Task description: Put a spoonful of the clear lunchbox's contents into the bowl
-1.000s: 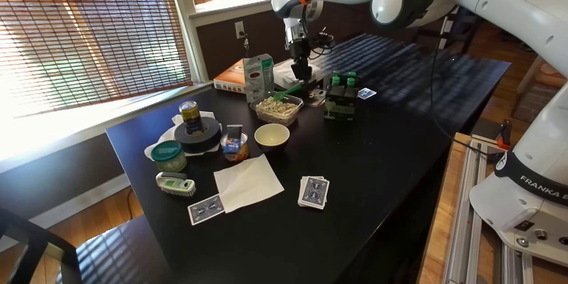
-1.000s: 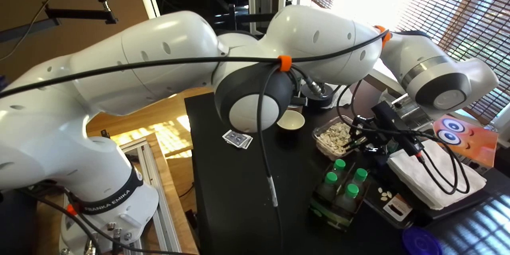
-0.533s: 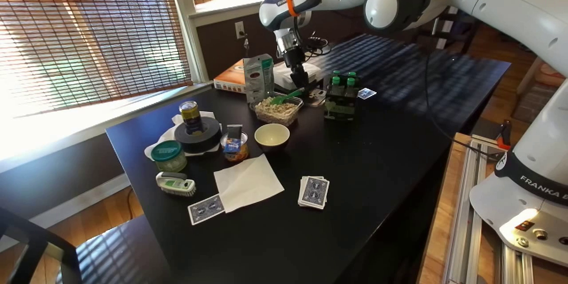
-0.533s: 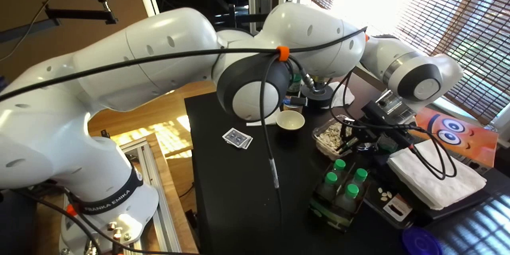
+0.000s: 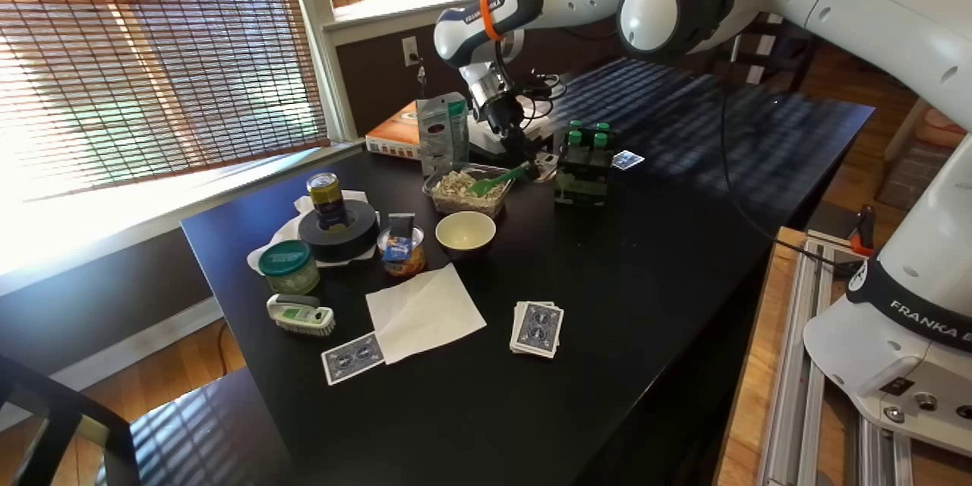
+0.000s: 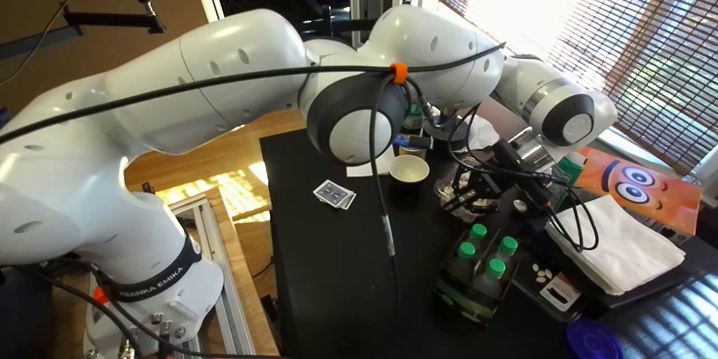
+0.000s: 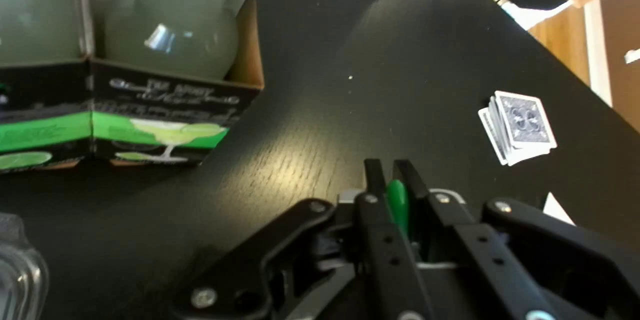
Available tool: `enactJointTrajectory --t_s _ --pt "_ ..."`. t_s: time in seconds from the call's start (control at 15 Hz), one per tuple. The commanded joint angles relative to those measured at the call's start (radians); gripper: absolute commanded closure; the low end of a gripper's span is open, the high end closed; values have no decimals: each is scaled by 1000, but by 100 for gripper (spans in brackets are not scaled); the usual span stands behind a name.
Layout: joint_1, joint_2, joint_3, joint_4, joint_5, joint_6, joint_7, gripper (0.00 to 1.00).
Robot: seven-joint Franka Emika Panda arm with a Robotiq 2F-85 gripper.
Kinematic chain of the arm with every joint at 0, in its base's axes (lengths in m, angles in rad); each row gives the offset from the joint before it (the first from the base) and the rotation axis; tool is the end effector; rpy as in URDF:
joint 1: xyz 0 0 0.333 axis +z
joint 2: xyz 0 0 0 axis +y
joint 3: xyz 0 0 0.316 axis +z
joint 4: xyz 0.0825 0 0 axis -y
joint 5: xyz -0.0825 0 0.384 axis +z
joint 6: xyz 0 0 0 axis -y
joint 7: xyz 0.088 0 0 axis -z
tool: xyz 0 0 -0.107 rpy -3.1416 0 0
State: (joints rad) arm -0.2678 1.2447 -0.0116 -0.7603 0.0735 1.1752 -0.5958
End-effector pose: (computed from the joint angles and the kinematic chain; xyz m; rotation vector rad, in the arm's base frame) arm 0.6662 -0.1776 0.1325 -2.5275 -0.4052 0.9856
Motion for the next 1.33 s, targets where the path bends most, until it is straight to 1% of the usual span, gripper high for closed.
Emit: enactJointTrajectory --t_s 0.0,0.07,0.2,0.27,0.47,0.93,1.27 --pt "-5 -3 3 -18 17 -97 35 97" --pt "-6 0 4 -16 24 -112 51 97" --pt "-8 0 2 -15 35 -91 89 97" --pt "-13 -3 3 -11 44 -58 105 97" --pt "-27 -7 3 2 69 -34 152 97" --pt "-34 5 -17 15 94 25 390 97" --pt "-41 9 -14 24 111 51 524 97"
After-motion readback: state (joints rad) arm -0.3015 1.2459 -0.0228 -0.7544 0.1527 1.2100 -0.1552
